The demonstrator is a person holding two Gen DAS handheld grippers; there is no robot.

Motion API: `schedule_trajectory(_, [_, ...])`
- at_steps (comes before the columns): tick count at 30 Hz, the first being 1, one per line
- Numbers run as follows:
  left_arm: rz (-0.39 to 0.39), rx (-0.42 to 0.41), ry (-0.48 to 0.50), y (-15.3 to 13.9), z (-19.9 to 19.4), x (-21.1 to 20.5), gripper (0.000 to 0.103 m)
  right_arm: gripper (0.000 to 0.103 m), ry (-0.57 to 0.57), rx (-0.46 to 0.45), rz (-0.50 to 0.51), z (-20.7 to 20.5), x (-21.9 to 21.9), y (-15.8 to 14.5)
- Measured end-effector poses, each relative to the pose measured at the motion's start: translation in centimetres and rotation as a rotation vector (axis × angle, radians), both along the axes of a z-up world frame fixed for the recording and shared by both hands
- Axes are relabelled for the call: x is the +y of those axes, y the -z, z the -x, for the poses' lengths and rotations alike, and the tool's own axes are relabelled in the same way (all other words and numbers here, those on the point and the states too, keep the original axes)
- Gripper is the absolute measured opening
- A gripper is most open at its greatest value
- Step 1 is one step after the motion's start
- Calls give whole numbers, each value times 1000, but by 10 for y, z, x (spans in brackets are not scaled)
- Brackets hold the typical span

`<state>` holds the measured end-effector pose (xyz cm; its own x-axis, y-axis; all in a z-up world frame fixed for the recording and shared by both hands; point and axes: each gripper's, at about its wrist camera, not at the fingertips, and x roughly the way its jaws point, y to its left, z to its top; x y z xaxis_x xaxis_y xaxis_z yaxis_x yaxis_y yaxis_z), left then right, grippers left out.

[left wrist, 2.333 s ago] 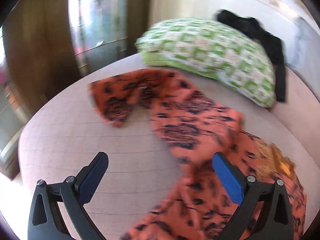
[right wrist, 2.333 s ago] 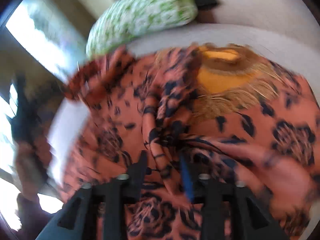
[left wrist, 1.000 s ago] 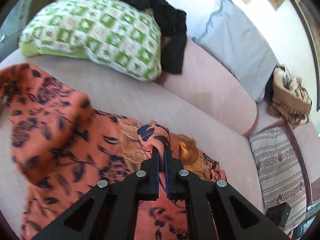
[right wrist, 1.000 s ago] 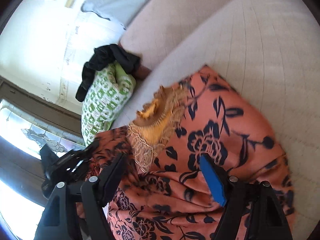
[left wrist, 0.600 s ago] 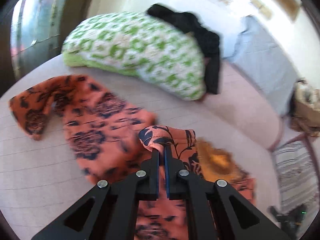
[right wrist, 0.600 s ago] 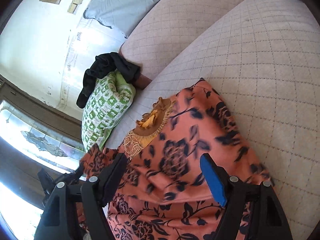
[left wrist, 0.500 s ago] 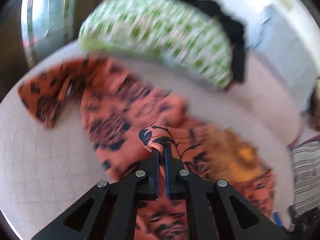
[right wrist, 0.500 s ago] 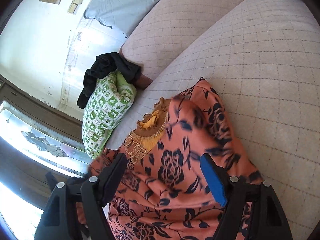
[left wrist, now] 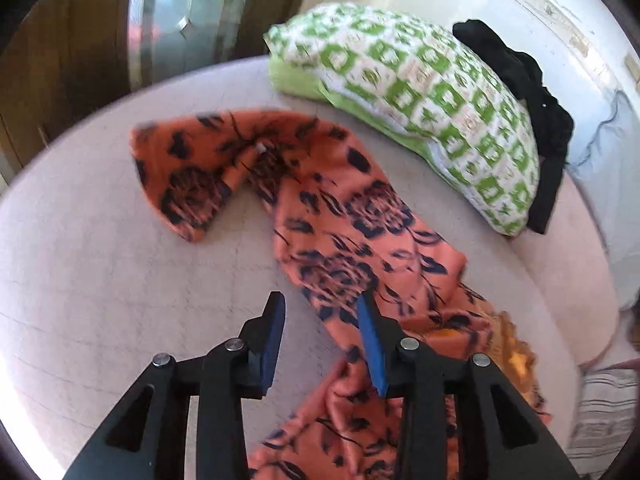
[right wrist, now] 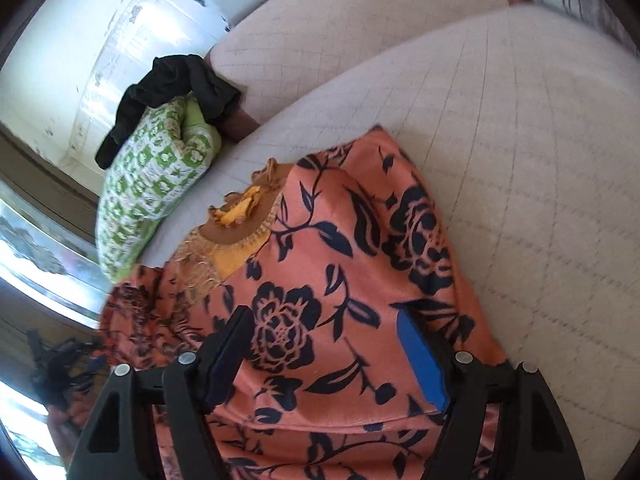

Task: Fold small clothes

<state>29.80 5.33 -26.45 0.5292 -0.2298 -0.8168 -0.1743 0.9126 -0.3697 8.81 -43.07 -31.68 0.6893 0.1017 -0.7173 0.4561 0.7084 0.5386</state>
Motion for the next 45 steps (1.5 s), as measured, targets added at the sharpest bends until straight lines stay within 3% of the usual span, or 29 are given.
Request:
schedule_trajectory(2, [7,-21,50,-3,2,-13,38,77,3,1,12,-1,6,-2])
schedule_trajectory(3, [0,-59,79,-7,1,-22,44,77,0,-3,17,-1,9,-4])
schedule_trajectory(4, [-15,-101,99,-11,2,-30,60,77,-3,-7,34,-3,11,-8])
schedule_trajectory(6, [-79,-197,139,-21,6,-49,79,77,13,-34,94,1,7,-18])
schedule_trajectory(10, [-157,-327,272,-31,11,-90,80,78,88,-117,206,9,-13,-42])
schedule_trajectory(12, [-206,-322,334,-26,9,-112,80,78,98,-125,227,7,-23,-45])
schedule_trajectory(15, [-241,-280,393,-14,4,-131,80,78,52,-113,170,-6,-32,-36])
schedule_trajectory(17, [-233,-247,409,-6,-2,-137,65,78,22,-107,191,-22,-34,-33])
schedule_trajectory(19, [-241,-215,414,1,-4,-138,18,78,-10,-96,209,-42,-34,-27])
schedule_trajectory(20, [-241,-203,417,4,-5,-138,12,78,-31,-72,194,-53,-35,-21])
schedule_trajectory(21, [-240,-194,421,7,-7,-137,8,69,-53,-39,168,-64,-33,-12])
schedule_trajectory(22, [-243,-194,428,8,-5,-136,6,42,-93,5,127,-75,-32,1])
schedule_trajectory(23, [-253,-197,438,8,-4,-134,4,33,-126,41,113,-82,-28,10])
schedule_trajectory(25, [-268,-232,450,0,0,-130,3,16,-135,72,229,-87,-18,12])
schedule_trajectory(27, [-248,-272,442,-13,4,-121,3,10,-115,75,256,-84,-19,3])
schedule_trajectory(31, [-200,-290,424,-26,6,-107,3,9,44,39,326,-66,-37,-18])
schedule_trajectory(33, [-189,-298,431,-27,7,-107,3,9,78,11,263,-58,-48,-16])
schedule_trajectory(35, [-192,-294,452,-25,8,-112,12,10,62,35,188,-60,-52,-4])
schedule_trajectory(37, [-160,-264,485,-20,7,-119,73,13,77,75,150,-61,-53,5])
schedule_trajectory(38, [-142,-269,488,-19,8,-122,85,13,78,83,122,-61,-53,5])
schedule_trajectory(39, [-129,-288,486,-20,10,-124,89,13,79,82,102,-61,-53,0])
schedule_trajectory(42, [-114,-317,496,-20,11,-135,89,17,110,4,117,-53,-56,-15])
schedule_trajectory(44, [-97,-318,502,-17,9,-144,89,26,147,-45,131,-43,-57,-23])
schedule_trajectory(45, [-95,-301,511,-12,7,-151,89,40,157,-66,125,-39,-59,-24])
